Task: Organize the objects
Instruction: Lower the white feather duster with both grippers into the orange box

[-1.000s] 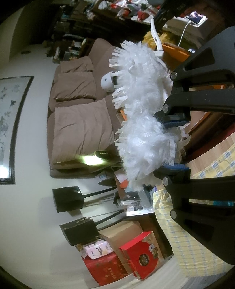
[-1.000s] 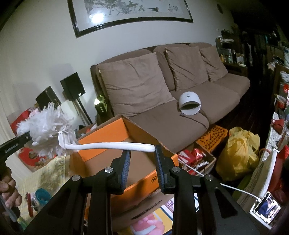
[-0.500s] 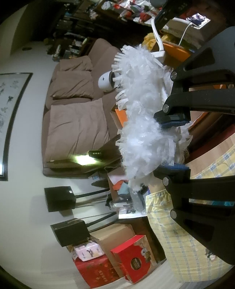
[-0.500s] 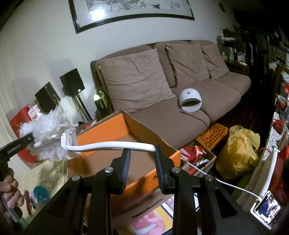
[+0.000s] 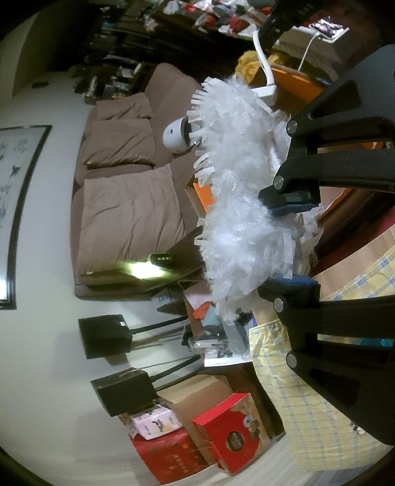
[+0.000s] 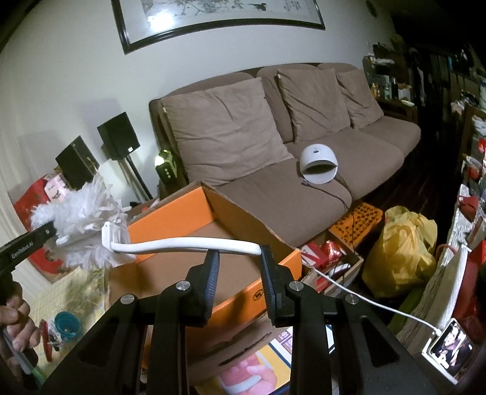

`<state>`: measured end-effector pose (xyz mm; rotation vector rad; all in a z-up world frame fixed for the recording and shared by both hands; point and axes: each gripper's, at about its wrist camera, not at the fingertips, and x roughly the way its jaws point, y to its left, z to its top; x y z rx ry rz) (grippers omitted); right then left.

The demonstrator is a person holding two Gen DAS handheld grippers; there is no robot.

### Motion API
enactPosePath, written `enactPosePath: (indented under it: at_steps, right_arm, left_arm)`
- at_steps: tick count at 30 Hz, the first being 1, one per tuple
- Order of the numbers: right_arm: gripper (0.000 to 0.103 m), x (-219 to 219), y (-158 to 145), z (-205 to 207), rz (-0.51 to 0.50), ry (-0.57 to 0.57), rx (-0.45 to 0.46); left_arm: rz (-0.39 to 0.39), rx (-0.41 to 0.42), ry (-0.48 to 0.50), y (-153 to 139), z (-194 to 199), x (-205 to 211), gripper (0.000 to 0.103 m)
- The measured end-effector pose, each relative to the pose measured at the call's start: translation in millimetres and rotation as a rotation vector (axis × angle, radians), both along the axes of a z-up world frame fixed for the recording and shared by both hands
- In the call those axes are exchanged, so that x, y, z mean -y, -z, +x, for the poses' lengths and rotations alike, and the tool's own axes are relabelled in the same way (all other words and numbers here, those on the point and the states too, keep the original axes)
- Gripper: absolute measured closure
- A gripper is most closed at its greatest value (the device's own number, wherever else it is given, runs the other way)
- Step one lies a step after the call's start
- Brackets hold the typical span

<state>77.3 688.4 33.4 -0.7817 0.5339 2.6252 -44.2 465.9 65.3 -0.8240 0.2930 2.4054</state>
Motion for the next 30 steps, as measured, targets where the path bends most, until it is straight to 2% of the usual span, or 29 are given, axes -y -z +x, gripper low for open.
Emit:
enactPosePath:
  at_steps: [30]
  right_arm:
    - [0.077, -4.2, 10.4, -1.1, -0.021, 0.008, 0.023]
  left_arm:
    - [-0.019, 0.005, 0.005, 8.0, -3.2, -6.4, 0.074]
